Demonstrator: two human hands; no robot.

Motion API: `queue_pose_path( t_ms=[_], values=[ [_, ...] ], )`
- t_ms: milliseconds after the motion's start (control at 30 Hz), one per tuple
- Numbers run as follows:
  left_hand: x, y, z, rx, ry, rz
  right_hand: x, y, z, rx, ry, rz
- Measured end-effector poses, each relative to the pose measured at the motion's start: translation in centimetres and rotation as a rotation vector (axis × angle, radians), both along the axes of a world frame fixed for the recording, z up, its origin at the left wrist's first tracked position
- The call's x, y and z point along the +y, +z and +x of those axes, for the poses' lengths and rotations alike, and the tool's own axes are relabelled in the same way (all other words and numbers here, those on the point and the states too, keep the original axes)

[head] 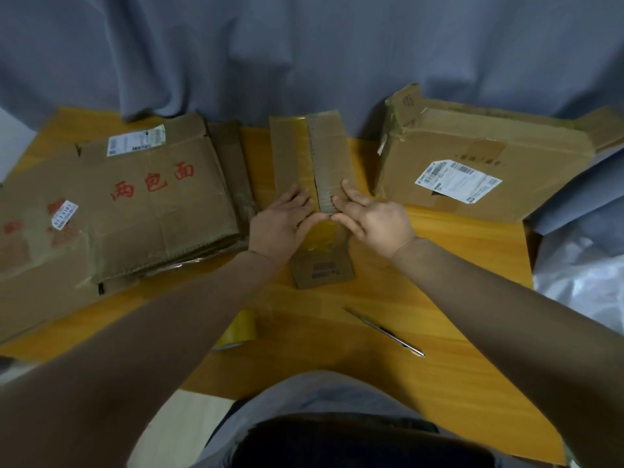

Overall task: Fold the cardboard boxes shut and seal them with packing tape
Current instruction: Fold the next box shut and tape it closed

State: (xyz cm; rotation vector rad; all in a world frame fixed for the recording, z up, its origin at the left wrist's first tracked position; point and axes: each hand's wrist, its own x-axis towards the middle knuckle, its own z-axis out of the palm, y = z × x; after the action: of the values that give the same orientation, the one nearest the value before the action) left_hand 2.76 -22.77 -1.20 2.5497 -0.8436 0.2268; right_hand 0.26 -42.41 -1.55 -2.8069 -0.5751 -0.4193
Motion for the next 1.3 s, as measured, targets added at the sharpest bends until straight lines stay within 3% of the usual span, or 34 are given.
queue_pose_path(
  t_ms=[100, 200, 233, 333, 433, 600, 733, 867, 1033, 1167, 1300],
  values=[
    [1.2, 0.4, 0.5, 0.235, -0.004, -0.166, -1.2, 0.2, 0.2, 0.104, 0.088, 0.029],
    [2.0, 1.1, 0.3, 0.385, -0.011, -0.319, -2.5, 1.2, -0.1, 0.387, 0.051, 0.247],
    [1.9, 1.0, 0.0, 0.419, 0.074, -0.359, -2.4, 1.4, -0.3, 0.466, -0.009, 0.341],
    [-0.6, 1.0, -0.8, 0.65, 0.456, -0.426, 0.8, 1.5, -1.2, 0.468, -0.289, 0.588],
    [-2.3, 0.7, -0.8, 0.749, 0.598, -0.551, 3.8, 0.7, -0.8, 0.556, -0.576, 0.73],
    [-2.0, 1.1, -0.7, 0.763, 0.594, -0.488, 3.1, 0.3, -0.3, 0.608, -0.569, 0.673],
    [0.3, 1.9, -0.8, 0.628, 0.443, -0.222, 0.4, 1.6, -0.4, 0.576, -0.462, 0.572],
    [1.0, 1.8, -0.7, 0.332, 0.247, 0.045, 0.3, 3.1, -0.6, 0.518, -0.232, 0.19],
    [0.4, 0.6, -0.2, 0.193, 0.064, 0.216, 2.3, 2.3, -0.2, 0.45, -0.284, -0.122],
    [1.8, 0.1, 0.9, 0.098, -0.053, 0.312, 0.8, 2.0, 0.5, 0.425, -0.136, -0.097],
    [4.9, 0.1, 2.4, 0.156, -0.214, 0.191, -1.6, 2.6, 1.2, 0.555, 0.025, -0.007]
  ],
)
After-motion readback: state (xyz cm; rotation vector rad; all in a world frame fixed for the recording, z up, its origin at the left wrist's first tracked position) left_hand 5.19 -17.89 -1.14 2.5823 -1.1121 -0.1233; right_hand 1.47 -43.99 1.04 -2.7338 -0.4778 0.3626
